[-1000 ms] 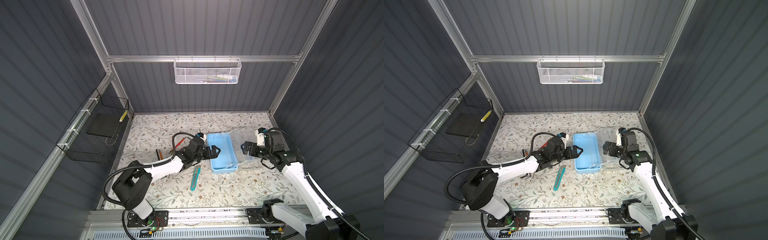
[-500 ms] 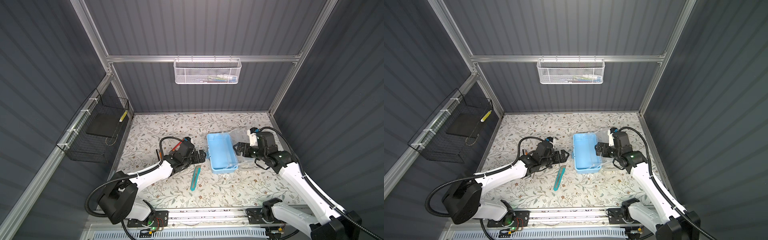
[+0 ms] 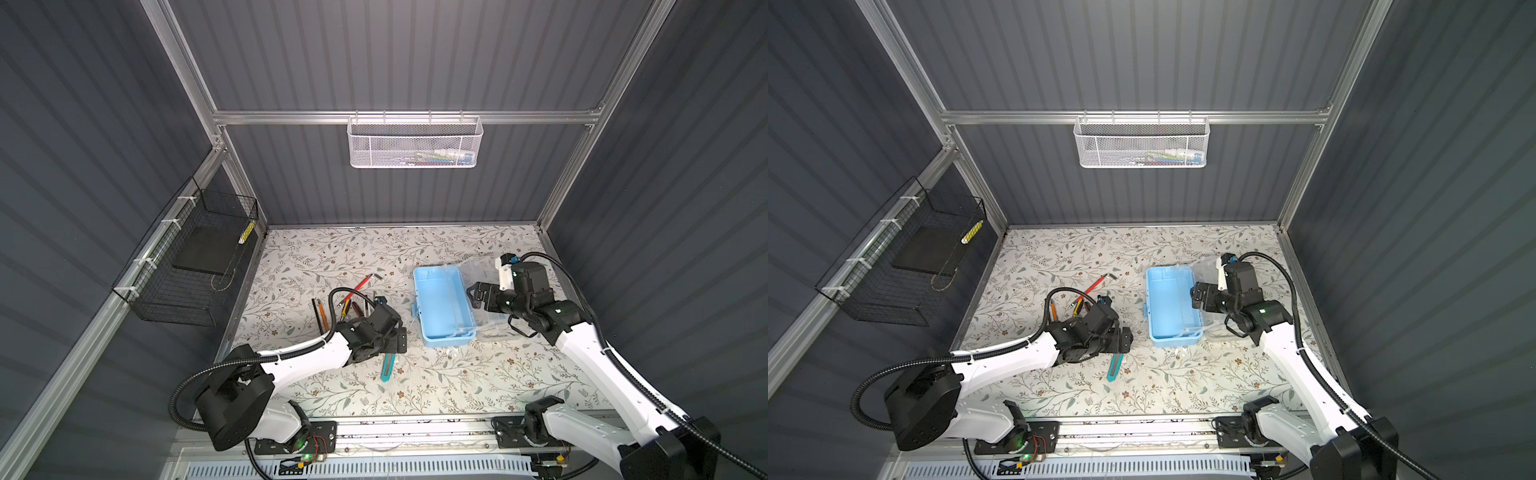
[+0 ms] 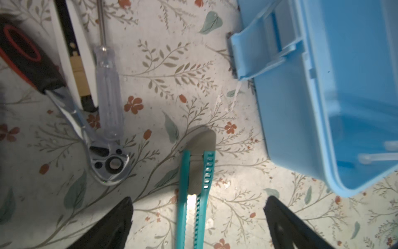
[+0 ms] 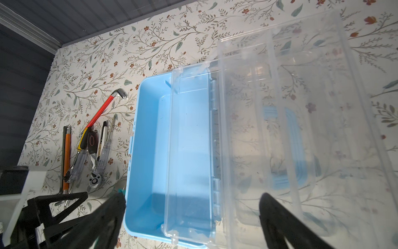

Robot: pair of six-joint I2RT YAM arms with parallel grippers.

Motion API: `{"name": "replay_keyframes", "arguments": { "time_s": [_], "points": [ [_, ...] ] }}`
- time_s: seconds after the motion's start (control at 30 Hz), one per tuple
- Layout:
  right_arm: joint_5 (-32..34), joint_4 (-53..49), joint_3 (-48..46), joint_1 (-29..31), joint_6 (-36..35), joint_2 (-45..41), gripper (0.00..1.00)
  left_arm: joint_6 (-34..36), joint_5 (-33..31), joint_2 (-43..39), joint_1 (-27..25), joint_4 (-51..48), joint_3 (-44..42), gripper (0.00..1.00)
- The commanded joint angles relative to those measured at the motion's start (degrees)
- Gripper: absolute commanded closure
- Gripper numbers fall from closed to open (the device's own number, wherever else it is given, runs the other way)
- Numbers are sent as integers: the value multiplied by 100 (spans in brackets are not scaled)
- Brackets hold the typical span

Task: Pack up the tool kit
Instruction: 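Lower the left gripper onto the teal utility knife and grasp it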

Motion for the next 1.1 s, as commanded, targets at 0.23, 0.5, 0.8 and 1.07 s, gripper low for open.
{"name": "replay_keyframes", "arguments": {
  "time_s": [0.23, 0.5, 0.8, 1.07],
  "points": [
    [159, -8, -29, -12, -64, -30, 1, -148, -205, 527, -478, -427, 26, 13],
    [137, 36, -97, -79, -47, -56, 1, -196, -143, 738, -535, -445, -41, 25],
    [143, 3, -116, -128, -29, -94, 1, -229, 49, 919, -535, -198, -143, 50],
    [37, 63, -134, -128, -20, -127, 1, -294, 14, 590, -536, -46, -365, 68]
  ]
}}
